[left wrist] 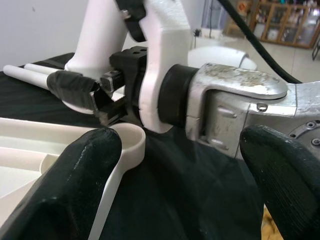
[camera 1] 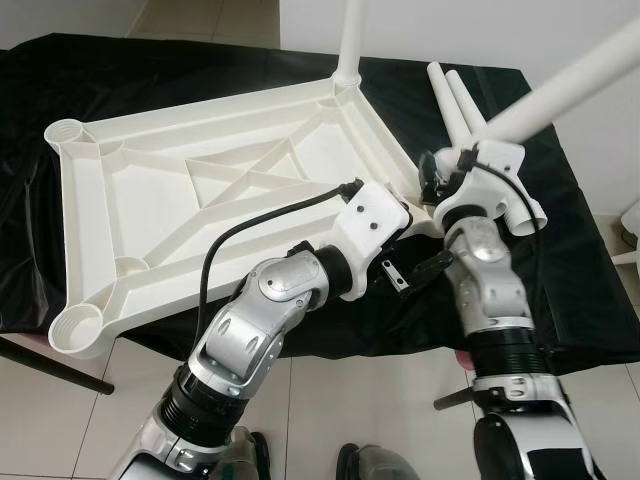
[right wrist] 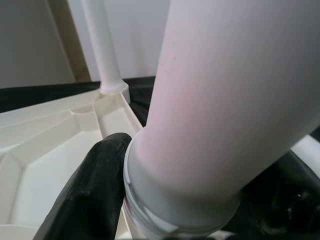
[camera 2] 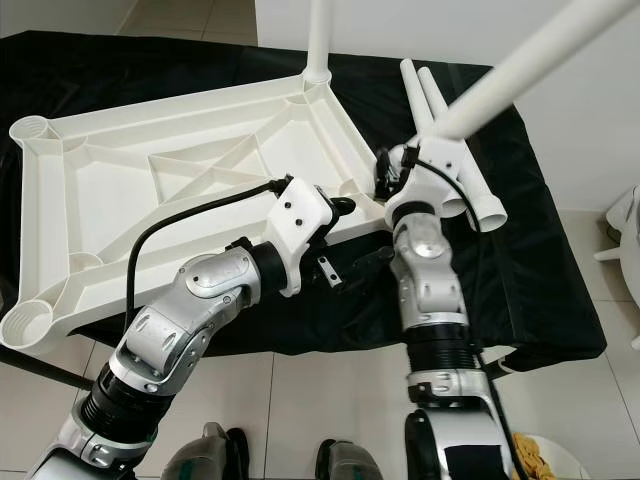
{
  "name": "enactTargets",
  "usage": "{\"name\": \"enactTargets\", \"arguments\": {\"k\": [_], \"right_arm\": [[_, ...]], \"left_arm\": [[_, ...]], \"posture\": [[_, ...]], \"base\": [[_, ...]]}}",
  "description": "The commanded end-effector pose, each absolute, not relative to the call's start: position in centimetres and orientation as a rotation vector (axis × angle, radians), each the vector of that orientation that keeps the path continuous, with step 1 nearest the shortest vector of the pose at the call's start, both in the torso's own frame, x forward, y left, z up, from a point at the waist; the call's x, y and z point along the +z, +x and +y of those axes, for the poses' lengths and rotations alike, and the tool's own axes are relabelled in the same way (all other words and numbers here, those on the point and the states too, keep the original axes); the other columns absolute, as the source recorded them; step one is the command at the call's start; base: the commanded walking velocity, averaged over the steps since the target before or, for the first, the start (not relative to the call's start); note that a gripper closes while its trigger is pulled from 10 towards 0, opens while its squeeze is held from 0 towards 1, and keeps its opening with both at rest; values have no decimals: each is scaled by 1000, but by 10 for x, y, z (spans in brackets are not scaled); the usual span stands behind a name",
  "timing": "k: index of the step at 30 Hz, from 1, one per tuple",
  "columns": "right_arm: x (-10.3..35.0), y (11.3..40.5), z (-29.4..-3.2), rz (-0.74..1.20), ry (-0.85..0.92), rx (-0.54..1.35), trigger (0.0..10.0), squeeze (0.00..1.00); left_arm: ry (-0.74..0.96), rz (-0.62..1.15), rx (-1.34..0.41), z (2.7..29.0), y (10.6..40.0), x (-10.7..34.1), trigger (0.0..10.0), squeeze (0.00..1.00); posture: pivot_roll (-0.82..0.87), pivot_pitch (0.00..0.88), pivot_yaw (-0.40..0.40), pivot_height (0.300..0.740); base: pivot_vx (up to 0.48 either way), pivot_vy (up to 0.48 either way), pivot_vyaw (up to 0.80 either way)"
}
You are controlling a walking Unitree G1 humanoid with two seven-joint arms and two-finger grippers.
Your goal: Building children table
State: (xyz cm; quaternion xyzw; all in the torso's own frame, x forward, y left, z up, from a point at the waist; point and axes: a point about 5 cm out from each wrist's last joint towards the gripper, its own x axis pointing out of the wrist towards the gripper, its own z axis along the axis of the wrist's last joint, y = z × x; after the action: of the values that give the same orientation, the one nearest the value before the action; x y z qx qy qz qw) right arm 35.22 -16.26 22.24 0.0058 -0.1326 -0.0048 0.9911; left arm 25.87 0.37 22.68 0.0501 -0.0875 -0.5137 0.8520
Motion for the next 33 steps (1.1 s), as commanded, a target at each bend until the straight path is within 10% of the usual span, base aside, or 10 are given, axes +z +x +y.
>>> {"name": "enactTargets", "arguments": {"k": [1, 14, 15, 16, 17, 33], "right_arm": [[225, 351, -160, -270, 16, 12, 10000, 0], [216, 355, -170, -102, -219, 294, 10000, 0], [214, 353, -171, -84, -231, 337, 10000, 0], [214, 353, -171, -84, -231, 337, 10000, 0], [213, 352, -172, -73, -239, 378, 10000, 0], [204, 334, -176, -34, -363, 642, 10000, 0]], "left_arm": [[98, -169, -1109, 3, 257, 225, 10000, 1000], [190, -312, -1088, 11, 280, 261, 10000, 1000], [203, -332, -1068, 13, 285, 267, 10000, 557], [203, -332, -1068, 13, 285, 267, 10000, 557], [217, -347, -1053, 15, 289, 272, 10000, 0], [183, -361, -1103, 6, 304, 299, 10000, 0]], "posture": [[7, 118, -28, 740], [20, 83, -38, 740], [22, 76, -38, 740], [22, 76, -38, 740], [23, 73, -39, 740], [19, 73, -15, 740]], "base": [[0, 0, 0], [0, 0, 0], [0, 0, 0], [0, 0, 0], [0, 0, 0], [0, 0, 0]]}}
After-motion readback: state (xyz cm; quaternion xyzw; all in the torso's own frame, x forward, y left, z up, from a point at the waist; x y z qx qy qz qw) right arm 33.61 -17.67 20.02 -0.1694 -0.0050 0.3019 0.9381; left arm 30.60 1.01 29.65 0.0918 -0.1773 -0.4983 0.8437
